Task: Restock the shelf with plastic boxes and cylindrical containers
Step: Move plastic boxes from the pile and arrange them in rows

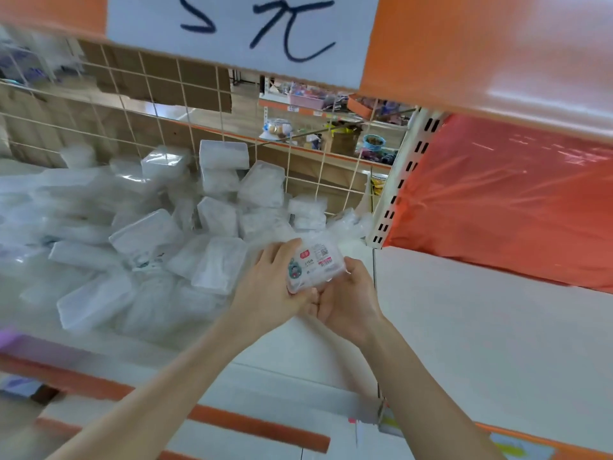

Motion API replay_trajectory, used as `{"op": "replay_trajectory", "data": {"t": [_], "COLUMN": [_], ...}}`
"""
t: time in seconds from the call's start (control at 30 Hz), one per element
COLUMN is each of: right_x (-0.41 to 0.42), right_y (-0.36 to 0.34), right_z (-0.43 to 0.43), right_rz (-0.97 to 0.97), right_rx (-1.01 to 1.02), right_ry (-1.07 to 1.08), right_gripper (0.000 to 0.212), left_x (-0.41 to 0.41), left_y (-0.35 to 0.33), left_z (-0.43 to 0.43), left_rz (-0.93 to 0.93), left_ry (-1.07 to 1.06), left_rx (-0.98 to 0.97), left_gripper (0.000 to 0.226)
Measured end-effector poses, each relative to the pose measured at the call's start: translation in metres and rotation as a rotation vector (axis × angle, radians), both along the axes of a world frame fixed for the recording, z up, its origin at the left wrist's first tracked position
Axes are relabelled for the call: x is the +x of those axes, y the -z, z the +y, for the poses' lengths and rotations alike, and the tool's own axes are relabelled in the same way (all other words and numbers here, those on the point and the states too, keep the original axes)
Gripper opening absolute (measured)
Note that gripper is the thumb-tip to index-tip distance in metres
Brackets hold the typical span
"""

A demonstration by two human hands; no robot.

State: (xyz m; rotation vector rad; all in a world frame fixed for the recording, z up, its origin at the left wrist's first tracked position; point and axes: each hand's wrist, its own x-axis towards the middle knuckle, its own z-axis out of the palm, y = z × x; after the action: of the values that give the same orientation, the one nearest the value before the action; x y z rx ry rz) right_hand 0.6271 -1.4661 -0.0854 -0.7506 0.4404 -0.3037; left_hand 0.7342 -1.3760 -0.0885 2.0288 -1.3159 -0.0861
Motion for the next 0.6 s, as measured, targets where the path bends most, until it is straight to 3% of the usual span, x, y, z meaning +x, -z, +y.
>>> {"op": "replay_trajectory", "data": {"t": [0.07,0.3,0.6], "right_x": [0.000,0.005,0.031], "right_y": [0.002,-0.009,-0.011], "right_z": [0.001,0.004,0.040], "right_rz": [0.012,0.217,0.377], "right_rx": [-0.053,-0.531,-0.912], "right_ry": [0.056,0.207,0.203], "right_gripper": [0.043,0.013,0.012], "left_x": [0.004,0.024,0.052], "left_y": [-0.002,-0.007,-0.007], "left_z": [0.005,0.025,0.060], "left_rz": [-0.050,-0.179,-0.218], "left_ry": [0.003,0.090,0.094], "left_rx": [-0.010,-0.006,0.013], "left_gripper": [0.075,0.074,0.071]}}
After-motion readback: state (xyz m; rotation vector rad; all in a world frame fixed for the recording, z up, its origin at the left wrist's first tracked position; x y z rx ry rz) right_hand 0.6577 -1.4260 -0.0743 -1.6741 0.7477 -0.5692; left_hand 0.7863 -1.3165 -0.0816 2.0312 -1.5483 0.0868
